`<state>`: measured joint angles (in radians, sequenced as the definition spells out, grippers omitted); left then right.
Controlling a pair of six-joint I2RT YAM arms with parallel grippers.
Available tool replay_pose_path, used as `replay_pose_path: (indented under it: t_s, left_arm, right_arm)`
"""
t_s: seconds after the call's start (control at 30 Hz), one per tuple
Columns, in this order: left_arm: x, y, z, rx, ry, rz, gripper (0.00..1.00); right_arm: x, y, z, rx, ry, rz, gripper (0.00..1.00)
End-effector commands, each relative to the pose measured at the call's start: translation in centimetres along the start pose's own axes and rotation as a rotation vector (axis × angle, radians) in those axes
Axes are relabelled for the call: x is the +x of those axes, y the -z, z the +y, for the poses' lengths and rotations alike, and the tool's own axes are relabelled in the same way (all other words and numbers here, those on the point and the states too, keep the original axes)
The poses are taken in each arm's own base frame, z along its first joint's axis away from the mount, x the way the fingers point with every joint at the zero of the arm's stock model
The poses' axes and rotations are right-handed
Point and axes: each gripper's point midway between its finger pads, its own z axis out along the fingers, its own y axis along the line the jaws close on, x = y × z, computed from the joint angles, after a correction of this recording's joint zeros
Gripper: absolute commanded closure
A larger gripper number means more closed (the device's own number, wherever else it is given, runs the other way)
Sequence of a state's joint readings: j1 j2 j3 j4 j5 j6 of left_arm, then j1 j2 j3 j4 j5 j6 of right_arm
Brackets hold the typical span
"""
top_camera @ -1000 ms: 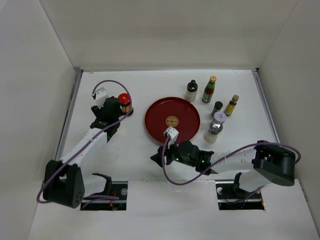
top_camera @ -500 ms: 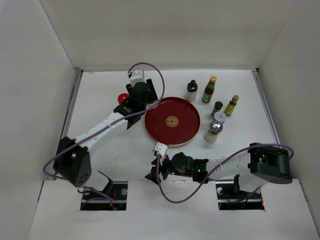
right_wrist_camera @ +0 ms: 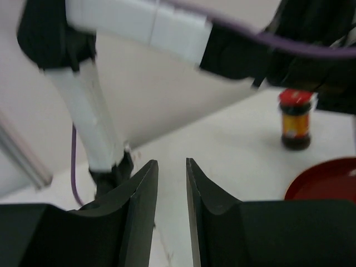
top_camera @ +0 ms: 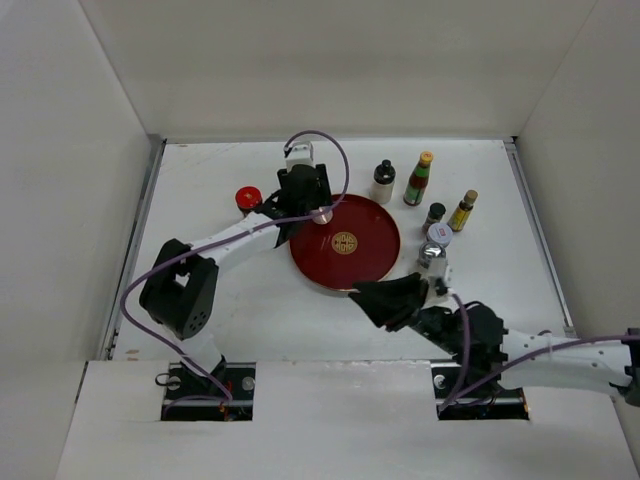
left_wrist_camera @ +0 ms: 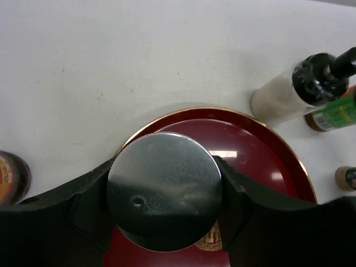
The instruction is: Organize the condiment bottles
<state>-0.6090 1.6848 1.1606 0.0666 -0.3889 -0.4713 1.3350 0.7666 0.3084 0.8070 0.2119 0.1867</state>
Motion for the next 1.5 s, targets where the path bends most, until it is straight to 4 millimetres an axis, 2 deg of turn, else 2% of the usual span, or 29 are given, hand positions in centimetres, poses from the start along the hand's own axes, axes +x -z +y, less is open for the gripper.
replay_pose_path:
  t_s: [0.0, 0.07, 0.2, 0.37, 0.43, 0.53, 0.6, 0.7, 0.77, 0.9, 1.03, 1.13, 1.2, 1.3, 1.37, 1.47]
  left_arm:
    - [-6.4, -0.3, -3.4, 0.109, 0.061, -0.181, 0.64]
    - [-6.3, -0.8, -3.6, 0.108, 0.051, -0.190, 0.64]
    - [-5.9, -2.7, -3.9, 0.098, 0.032, -0.180, 0.64]
    - [-5.8, -4.2, -4.3, 0.058, -0.020, -0.194, 0.63]
    - [-5.5, -4.5, -4.5, 0.043, -0.050, -0.196, 0.57]
    - [-4.6, -4.7, -4.1, 0.013, -0.075, -0.180, 0.37]
    - [-4.2, -4.4, -3.6, 0.001, -0.079, -0.168, 0.26]
    - [-4.3, -3.3, -3.3, 0.002, -0.069, -0.174, 0.15]
    - [-5.0, -2.2, -3.3, 0.010, -0.063, -0.183, 0.12]
    - [-6.8, 1.7, -3.0, 0.039, -0.031, -0.234, 0.12]
    - [-7.9, 5.5, 0.5, -0.017, 0.028, -0.285, 0.11]
    - [-7.3, 6.8, 5.5, -0.148, 0.057, -0.278, 0.09]
    - [-6.6, 7.1, 8.8, -0.232, 0.070, -0.251, 0.09]
    - [-5.9, 7.2, 12.2, -0.313, 0.083, -0.233, 0.08]
    - [-5.4, 6.5, 13.4, -0.333, 0.089, -0.213, 0.07]
    - [-4.9, 5.2, 13.8, -0.324, 0.091, -0.190, 0.06]
  right_arm:
    - [-4.8, 1.1, -2.2, 0.104, -0.024, -0.169, 0.66]
    - [-5.7, 1.7, -2.6, 0.114, -0.028, -0.197, 0.63]
    - [-4.2, 1.2, -4.0, 0.154, -0.025, -0.160, 0.62]
    - [-2.9, 0.7, -4.0, 0.142, -0.021, -0.122, 0.61]
    - [-2.6, 0.7, -4.0, 0.143, -0.032, -0.122, 0.61]
    - [-3.0, 1.3, -4.4, 0.159, -0.038, -0.145, 0.61]
    - [-3.7, 1.8, -5.2, 0.189, -0.046, -0.179, 0.60]
    - [-4.0, 2.2, -5.7, 0.206, -0.063, -0.194, 0.57]
    - [-3.9, 2.2, -6.1, 0.221, -0.062, -0.194, 0.57]
    - [-3.4, 2.1, -6.3, 0.228, -0.067, -0.178, 0.56]
    - [-3.1, 2.0, -6.8, 0.246, -0.073, -0.171, 0.53]
    - [-2.6, 1.9, -7.5, 0.272, -0.068, -0.149, 0.42]
    - [-2.3, 1.7, -7.8, 0.281, -0.080, -0.142, 0.36]
    - [-1.6, 1.2, -7.4, 0.257, -0.093, -0.110, 0.27]
    - [-1.3, 1.0, -7.4, 0.255, -0.094, -0.099, 0.19]
    - [-0.9, 0.9, -7.5, 0.260, -0.095, -0.087, 0.10]
